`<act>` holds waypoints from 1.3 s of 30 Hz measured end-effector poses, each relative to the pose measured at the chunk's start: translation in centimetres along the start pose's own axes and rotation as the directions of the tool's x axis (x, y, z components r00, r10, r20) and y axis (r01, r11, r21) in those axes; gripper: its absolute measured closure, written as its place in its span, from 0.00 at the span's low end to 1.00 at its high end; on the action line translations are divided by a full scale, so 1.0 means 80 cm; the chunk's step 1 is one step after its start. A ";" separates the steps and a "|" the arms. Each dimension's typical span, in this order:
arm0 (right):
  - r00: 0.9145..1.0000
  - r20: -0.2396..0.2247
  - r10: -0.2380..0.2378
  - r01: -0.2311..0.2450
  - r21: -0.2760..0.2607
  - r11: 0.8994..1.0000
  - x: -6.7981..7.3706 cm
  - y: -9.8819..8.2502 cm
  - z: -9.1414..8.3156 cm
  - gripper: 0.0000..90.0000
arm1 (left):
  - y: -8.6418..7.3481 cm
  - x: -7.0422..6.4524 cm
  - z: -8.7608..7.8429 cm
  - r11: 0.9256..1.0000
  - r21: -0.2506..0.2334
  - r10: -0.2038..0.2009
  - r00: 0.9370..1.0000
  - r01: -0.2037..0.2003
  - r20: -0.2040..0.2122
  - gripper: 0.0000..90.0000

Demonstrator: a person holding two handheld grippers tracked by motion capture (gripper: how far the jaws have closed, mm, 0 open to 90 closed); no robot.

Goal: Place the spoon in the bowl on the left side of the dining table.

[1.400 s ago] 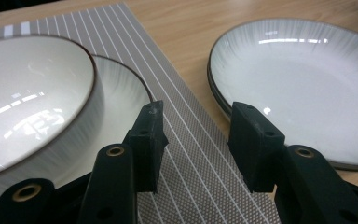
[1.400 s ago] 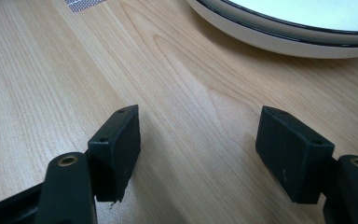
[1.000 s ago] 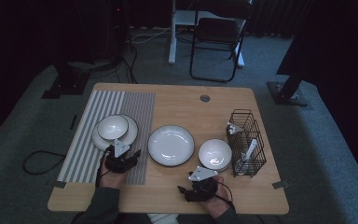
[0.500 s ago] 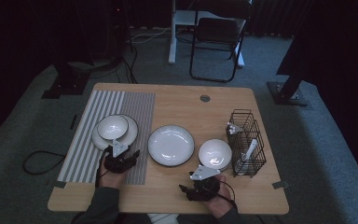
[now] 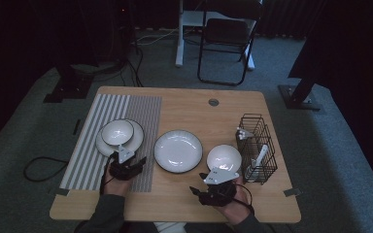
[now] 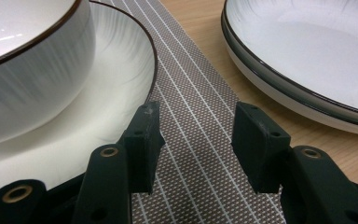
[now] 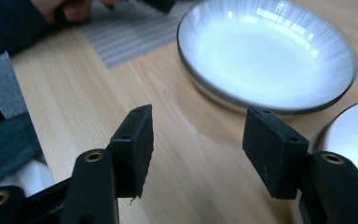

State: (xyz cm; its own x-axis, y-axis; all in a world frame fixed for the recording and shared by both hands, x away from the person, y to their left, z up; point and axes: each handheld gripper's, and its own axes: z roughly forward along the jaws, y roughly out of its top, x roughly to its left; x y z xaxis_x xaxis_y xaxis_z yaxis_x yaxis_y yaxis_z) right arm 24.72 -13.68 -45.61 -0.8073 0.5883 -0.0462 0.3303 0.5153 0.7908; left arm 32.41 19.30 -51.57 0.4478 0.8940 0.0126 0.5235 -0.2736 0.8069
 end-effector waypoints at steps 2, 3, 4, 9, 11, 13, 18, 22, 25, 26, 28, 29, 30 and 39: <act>1.000 0.011 -0.012 0.012 -0.015 1.000 -0.001 0.006 -0.008 0.47 | 0.000 -0.001 0.001 1.000 0.001 0.003 1.000 -0.003 0.002 0.59; 1.000 0.017 -0.014 0.014 -0.018 1.000 -0.002 0.009 -0.012 0.47 | 0.000 -0.001 0.001 1.000 0.004 0.005 1.000 -0.005 0.002 0.59; 1.000 0.021 -0.014 0.014 -0.023 1.000 -0.004 0.012 -0.015 0.47 | 0.000 -0.001 0.001 1.000 0.004 0.005 1.000 -0.005 0.003 0.59; 0.999 0.050 -0.003 0.004 -0.033 0.999 -0.013 0.021 -0.031 0.49 | 0.000 -0.002 0.002 1.000 0.010 0.008 1.000 -0.008 0.008 0.59; 0.998 0.060 -0.002 0.004 -0.039 0.999 -0.017 0.024 -0.037 0.49 | 0.000 -0.003 0.003 1.000 0.016 0.009 1.000 -0.009 0.009 0.59; 0.997 0.071 -0.003 0.006 -0.045 0.999 -0.021 0.026 -0.043 0.49 | -0.001 -0.003 0.003 1.000 0.017 0.010 1.000 -0.010 0.010 0.59; 0.996 0.091 0.007 0.000 -0.077 0.997 -0.030 0.030 -0.060 0.49 | -0.001 -0.003 0.003 1.000 0.021 0.008 1.000 -0.008 0.012 0.59; 0.992 0.124 0.007 0.005 -0.094 0.996 -0.038 0.033 -0.075 0.51 | -0.001 -0.002 0.004 1.000 0.023 0.010 1.000 -0.010 0.013 0.59; 0.990 0.143 0.019 -0.001 -0.123 0.992 -0.046 0.035 -0.089 0.51 | -0.001 -0.003 0.004 1.000 0.024 0.012 1.000 -0.012 0.013 0.59; 0.988 0.151 0.021 -0.002 -0.126 0.992 -0.049 0.035 -0.094 0.51 | -0.001 -0.003 0.004 1.000 0.025 0.011 1.000 -0.011 0.013 0.59; 0.985 0.168 0.027 -0.004 -0.138 0.990 -0.053 0.036 -0.102 0.51 | -0.001 -0.003 0.004 1.000 0.026 0.011 1.000 -0.012 0.012 0.58; 0.984 0.177 0.030 -0.005 -0.141 0.990 -0.055 0.036 -0.107 0.51 | -0.001 -0.003 0.004 1.000 0.026 0.012 1.000 -0.012 0.012 0.59; 0.982 0.185 0.031 -0.004 -0.145 0.989 -0.057 0.036 -0.110 0.51 | -0.001 -0.003 0.004 1.000 0.026 0.011 1.000 -0.012 0.013 0.58; 0.972 0.230 0.045 -0.011 -0.150 0.989 -0.076 0.026 -0.129 0.48 | -0.001 -0.004 0.005 0.999 0.032 0.016 1.000 -0.016 0.015 0.58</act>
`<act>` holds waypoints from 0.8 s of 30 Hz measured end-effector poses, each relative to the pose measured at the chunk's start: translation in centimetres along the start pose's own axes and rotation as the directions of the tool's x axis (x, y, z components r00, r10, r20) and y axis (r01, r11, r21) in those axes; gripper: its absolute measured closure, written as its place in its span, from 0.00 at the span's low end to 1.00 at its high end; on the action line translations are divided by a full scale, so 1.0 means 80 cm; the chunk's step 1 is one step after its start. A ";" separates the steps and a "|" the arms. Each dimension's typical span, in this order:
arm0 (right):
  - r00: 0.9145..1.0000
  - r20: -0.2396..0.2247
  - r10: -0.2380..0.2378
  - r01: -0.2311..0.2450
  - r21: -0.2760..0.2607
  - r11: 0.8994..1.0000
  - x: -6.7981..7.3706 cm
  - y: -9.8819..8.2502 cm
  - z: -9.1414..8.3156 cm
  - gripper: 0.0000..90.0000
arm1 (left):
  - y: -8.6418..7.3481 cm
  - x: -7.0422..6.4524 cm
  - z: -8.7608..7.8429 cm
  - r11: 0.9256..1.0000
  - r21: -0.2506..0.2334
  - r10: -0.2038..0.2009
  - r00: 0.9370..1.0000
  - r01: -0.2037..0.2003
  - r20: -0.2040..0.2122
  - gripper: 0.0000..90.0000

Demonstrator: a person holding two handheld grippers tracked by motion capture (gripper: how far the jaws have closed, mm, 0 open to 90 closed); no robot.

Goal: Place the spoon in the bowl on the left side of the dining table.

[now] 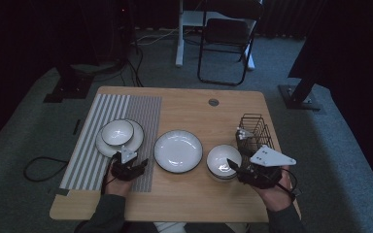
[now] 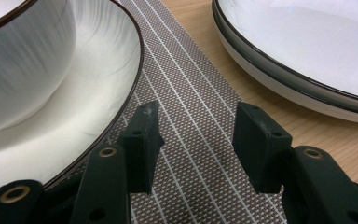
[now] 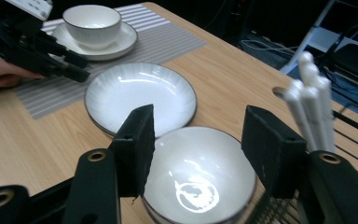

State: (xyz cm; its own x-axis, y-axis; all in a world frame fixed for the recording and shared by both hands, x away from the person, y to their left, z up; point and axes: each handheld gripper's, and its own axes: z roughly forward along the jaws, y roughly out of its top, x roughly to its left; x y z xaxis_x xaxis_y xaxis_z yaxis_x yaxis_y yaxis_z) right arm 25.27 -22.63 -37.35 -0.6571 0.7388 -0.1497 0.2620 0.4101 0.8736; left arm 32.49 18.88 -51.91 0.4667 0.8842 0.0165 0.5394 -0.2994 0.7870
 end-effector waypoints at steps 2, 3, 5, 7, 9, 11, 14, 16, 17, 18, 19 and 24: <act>1.000 0.003 0.000 0.000 0.000 1.000 -0.005 -0.004 -0.001 0.47 | 0.000 0.000 0.000 1.000 0.002 0.000 1.000 0.000 0.000 0.58; 1.000 0.003 0.002 -0.002 -0.001 1.000 -0.010 -0.007 -0.001 0.47 | 0.000 0.000 0.001 1.000 0.002 0.000 1.000 0.000 0.000 0.58; 1.000 0.007 0.008 -0.008 -0.001 1.000 -0.015 -0.012 -0.002 0.47 | 0.000 0.000 0.001 1.000 0.004 0.001 1.000 -0.001 0.000 0.58; 1.000 0.009 0.005 -0.005 0.000 1.000 -0.019 -0.017 -0.003 0.47 | 0.000 0.000 0.001 1.000 0.002 0.000 1.000 0.000 0.001 0.58; 1.000 0.013 -0.001 0.001 0.003 1.000 -0.022 -0.021 -0.005 0.46 | 0.000 0.000 0.001 1.000 0.005 0.000 1.000 0.000 0.002 0.58; 1.000 0.017 -0.001 0.001 0.008 1.000 -0.025 -0.025 -0.007 0.46 | 0.000 -0.001 0.001 1.000 0.005 0.001 1.000 -0.001 0.001 0.58; 1.000 0.019 -0.003 0.003 0.010 1.000 -0.029 -0.030 -0.008 0.47 | 0.000 0.000 0.001 1.000 0.008 0.002 1.000 -0.002 0.002 0.58; 0.999 0.031 0.018 -0.019 0.016 1.000 -0.036 -0.037 -0.009 0.48 | 0.000 0.000 0.001 1.000 0.007 0.002 1.000 -0.002 0.002 0.58; 0.999 0.034 0.021 -0.022 0.019 1.000 -0.038 -0.039 -0.009 0.48 | 0.000 0.000 0.001 1.000 0.007 0.002 1.000 -0.002 0.002 0.58; 0.999 0.038 0.024 -0.025 0.024 0.999 -0.040 -0.042 -0.009 0.49 | 0.000 0.000 0.001 1.000 0.007 0.001 1.000 -0.001 0.003 0.58; 0.999 0.042 0.031 -0.033 0.029 0.999 -0.042 -0.044 -0.009 0.50 | 0.000 0.000 0.001 1.000 0.007 0.001 1.000 -0.001 0.003 0.58; 0.998 0.049 0.047 -0.049 0.043 0.998 -0.049 -0.055 -0.007 0.60 | 0.000 0.000 0.001 1.000 0.008 0.003 1.000 -0.003 0.003 0.58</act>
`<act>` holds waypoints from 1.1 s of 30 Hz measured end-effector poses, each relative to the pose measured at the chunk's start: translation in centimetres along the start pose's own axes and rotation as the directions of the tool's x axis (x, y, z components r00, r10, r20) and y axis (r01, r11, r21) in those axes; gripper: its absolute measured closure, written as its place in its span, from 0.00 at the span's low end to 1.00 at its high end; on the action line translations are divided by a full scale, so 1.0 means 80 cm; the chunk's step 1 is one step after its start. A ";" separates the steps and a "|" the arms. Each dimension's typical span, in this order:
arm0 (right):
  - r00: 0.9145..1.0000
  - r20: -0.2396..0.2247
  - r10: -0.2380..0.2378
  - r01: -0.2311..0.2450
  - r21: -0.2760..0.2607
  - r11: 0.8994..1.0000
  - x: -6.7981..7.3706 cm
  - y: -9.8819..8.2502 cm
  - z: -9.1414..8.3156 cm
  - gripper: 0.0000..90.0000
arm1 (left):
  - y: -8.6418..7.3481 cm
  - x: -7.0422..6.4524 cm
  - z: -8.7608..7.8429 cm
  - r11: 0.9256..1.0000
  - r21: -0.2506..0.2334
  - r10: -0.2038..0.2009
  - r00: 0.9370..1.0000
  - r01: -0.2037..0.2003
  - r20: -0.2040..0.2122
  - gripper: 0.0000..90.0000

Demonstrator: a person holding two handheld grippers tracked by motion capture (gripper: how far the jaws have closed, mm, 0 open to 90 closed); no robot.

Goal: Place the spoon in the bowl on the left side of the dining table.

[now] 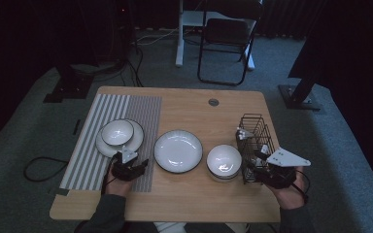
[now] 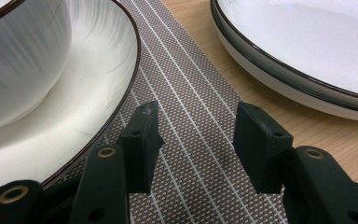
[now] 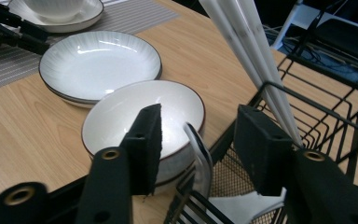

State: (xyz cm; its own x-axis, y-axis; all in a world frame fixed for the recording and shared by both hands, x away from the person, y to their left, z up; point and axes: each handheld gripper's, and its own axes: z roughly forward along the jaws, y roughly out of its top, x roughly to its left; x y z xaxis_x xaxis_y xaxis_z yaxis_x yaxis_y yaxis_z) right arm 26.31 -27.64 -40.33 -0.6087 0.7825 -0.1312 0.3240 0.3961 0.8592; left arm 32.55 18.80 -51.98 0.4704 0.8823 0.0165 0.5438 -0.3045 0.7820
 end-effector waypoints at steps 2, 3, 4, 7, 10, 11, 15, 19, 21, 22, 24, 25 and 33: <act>1.000 -0.001 0.006 -0.006 0.008 1.000 -0.003 -0.003 0.000 0.62 | 0.000 0.000 0.000 1.000 0.000 0.000 1.000 0.000 0.000 0.58; 1.000 -0.002 0.006 -0.006 0.012 1.000 -0.004 -0.004 0.001 0.64 | 0.000 0.000 0.000 1.000 0.000 0.000 1.000 0.000 0.000 0.58; 1.000 -0.004 0.010 -0.010 0.015 1.000 -0.004 -0.005 0.001 0.65 | 0.000 0.000 0.000 1.000 0.000 -0.001 1.000 0.001 0.000 0.58; 1.000 -0.014 0.002 -0.002 0.018 1.000 -0.004 -0.008 0.002 0.75 | 0.000 0.000 0.000 1.000 0.002 0.002 1.000 -0.002 0.000 0.58; 1.000 -0.007 0.006 -0.006 0.012 1.000 -0.005 -0.008 0.000 0.81 | 0.000 -0.001 0.000 1.000 0.003 0.004 1.000 -0.004 0.000 0.58; 1.000 -0.004 0.009 -0.009 0.010 1.000 -0.006 -0.008 0.000 0.83 | 0.000 -0.001 0.000 1.000 0.003 0.004 1.000 -0.004 0.000 0.58; 1.000 0.007 0.027 -0.028 0.013 1.000 -0.009 -0.008 -0.001 0.87 | 0.000 -0.001 0.000 1.000 0.005 0.005 1.000 -0.005 0.000 0.58; 0.999 0.029 0.036 -0.037 0.022 0.999 -0.012 -0.008 -0.001 0.90 | 0.000 -0.001 0.000 1.000 0.004 0.005 1.000 -0.005 0.000 0.58; 0.999 0.033 0.041 -0.042 0.026 0.999 -0.013 -0.008 -0.001 0.91 | 0.000 -0.001 0.000 1.000 0.005 0.005 1.000 -0.005 0.001 0.58; 0.998 0.040 0.051 -0.052 0.030 0.998 -0.015 -0.010 -0.001 0.92 | 0.000 -0.001 0.000 1.000 0.005 0.005 1.000 -0.005 0.000 0.58; 0.998 0.042 0.050 -0.051 0.033 0.998 -0.015 -0.010 -0.001 0.92 | 0.000 -0.001 0.000 1.000 0.005 0.006 1.000 -0.006 0.000 0.58; 0.998 0.043 0.049 -0.051 0.035 0.998 -0.016 -0.010 -0.001 0.92 | 0.000 -0.002 0.000 1.000 0.005 0.006 1.000 -0.006 -0.001 0.58; 0.998 0.044 0.049 -0.051 0.046 0.998 -0.019 -0.009 0.001 0.93 | 0.000 -0.002 0.001 1.000 0.008 0.008 1.000 -0.008 0.001 0.58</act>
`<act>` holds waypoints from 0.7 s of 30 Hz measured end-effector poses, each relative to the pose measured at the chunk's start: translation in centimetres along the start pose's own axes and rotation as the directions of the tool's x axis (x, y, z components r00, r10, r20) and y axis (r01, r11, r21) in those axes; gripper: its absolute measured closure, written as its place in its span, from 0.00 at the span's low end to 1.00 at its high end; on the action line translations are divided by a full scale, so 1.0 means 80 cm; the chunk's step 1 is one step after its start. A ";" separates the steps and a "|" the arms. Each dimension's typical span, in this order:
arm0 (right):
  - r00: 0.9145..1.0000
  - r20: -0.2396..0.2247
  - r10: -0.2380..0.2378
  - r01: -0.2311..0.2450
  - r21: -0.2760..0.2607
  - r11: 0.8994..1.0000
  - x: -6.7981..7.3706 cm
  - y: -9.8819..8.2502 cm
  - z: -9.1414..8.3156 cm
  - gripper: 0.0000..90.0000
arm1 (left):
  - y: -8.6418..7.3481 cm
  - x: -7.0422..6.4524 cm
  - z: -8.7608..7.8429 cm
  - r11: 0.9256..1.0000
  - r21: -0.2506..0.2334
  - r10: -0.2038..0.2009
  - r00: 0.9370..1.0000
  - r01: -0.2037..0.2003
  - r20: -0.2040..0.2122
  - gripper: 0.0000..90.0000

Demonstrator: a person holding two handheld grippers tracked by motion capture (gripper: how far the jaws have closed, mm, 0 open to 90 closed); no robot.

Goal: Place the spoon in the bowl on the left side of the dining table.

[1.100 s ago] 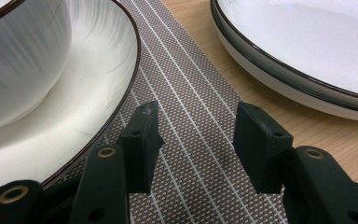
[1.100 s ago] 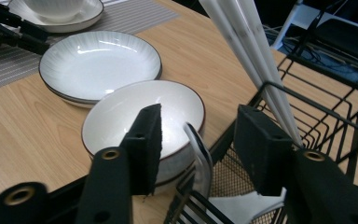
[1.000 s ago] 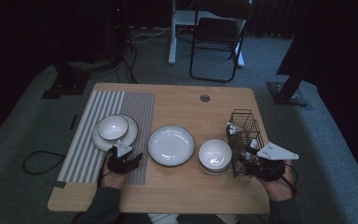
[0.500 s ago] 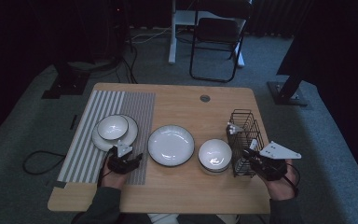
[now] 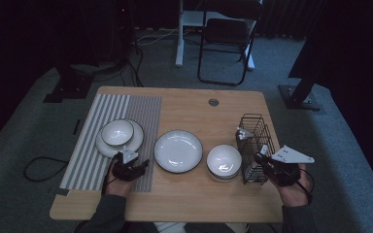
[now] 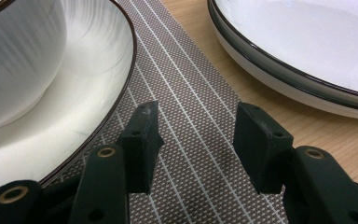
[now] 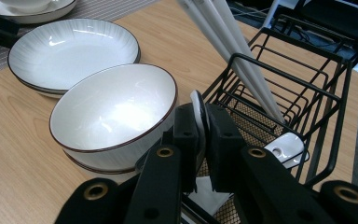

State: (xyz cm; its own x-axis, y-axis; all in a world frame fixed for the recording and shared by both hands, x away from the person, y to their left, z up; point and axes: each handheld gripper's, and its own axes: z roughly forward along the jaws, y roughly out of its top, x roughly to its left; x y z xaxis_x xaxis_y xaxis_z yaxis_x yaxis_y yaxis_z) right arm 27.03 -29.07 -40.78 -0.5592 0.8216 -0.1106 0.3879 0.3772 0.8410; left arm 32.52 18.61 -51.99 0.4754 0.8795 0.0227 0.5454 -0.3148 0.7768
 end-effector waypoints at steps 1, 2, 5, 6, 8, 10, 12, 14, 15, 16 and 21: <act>1.000 -0.001 0.002 -0.002 0.001 1.000 0.000 0.000 0.000 0.93 | 0.000 0.000 0.000 1.000 0.000 0.000 1.000 0.000 0.000 0.58; 1.000 -0.002 0.002 -0.002 0.001 1.000 -0.001 0.000 0.000 0.93 | 0.000 0.000 0.000 1.000 0.000 0.000 1.000 0.000 0.001 0.58; 1.000 -0.006 0.001 -0.001 0.003 1.000 -0.002 0.001 0.001 0.93 | 0.000 0.000 0.000 1.000 0.002 0.001 1.000 -0.001 0.000 0.58; 1.000 -0.004 0.000 0.000 0.003 1.000 -0.002 0.001 0.000 0.93 | 0.000 -0.001 0.000 1.000 0.004 0.002 1.000 -0.002 0.000 0.57; 1.000 0.003 -0.005 0.005 0.007 1.000 -0.002 0.002 0.000 0.94 | 0.000 -0.001 0.000 1.000 0.005 0.002 1.000 -0.002 -0.001 0.57; 1.000 0.005 -0.010 0.010 0.007 1.000 -0.002 0.003 0.000 0.94 | 0.000 -0.001 0.000 1.000 0.006 0.002 1.000 -0.002 -0.001 0.57; 1.000 0.005 -0.012 0.012 0.007 1.000 -0.002 0.003 0.000 0.94 | 0.000 -0.001 0.001 1.000 0.006 0.002 1.000 -0.002 0.000 0.57; 1.000 0.008 -0.017 0.017 0.009 1.000 -0.003 0.003 -0.002 0.94 | 0.000 -0.001 0.001 1.000 0.007 0.003 1.000 -0.003 0.001 0.57; 1.000 0.010 -0.018 0.018 0.009 1.000 -0.003 0.004 -0.002 0.94 | 0.000 -0.001 0.001 1.000 0.007 0.004 1.000 -0.004 0.000 0.57; 1.000 0.012 -0.017 0.017 0.008 1.000 -0.003 0.004 -0.003 0.94 | 0.000 -0.001 0.001 1.000 0.009 0.006 1.000 -0.006 0.000 0.57; 0.999 0.023 -0.022 0.022 0.002 1.000 -0.005 0.007 -0.008 0.94 | 0.000 -0.002 0.001 1.000 0.009 0.006 1.000 -0.006 0.001 0.57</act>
State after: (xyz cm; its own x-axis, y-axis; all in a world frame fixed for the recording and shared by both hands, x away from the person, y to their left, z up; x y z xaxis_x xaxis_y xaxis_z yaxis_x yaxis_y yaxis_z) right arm 27.03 -29.42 -39.91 -0.5508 0.8225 -0.1414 0.3770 0.3964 0.8371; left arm 32.54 18.42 -52.04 0.4794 0.8772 0.0267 0.5489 -0.3235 0.7707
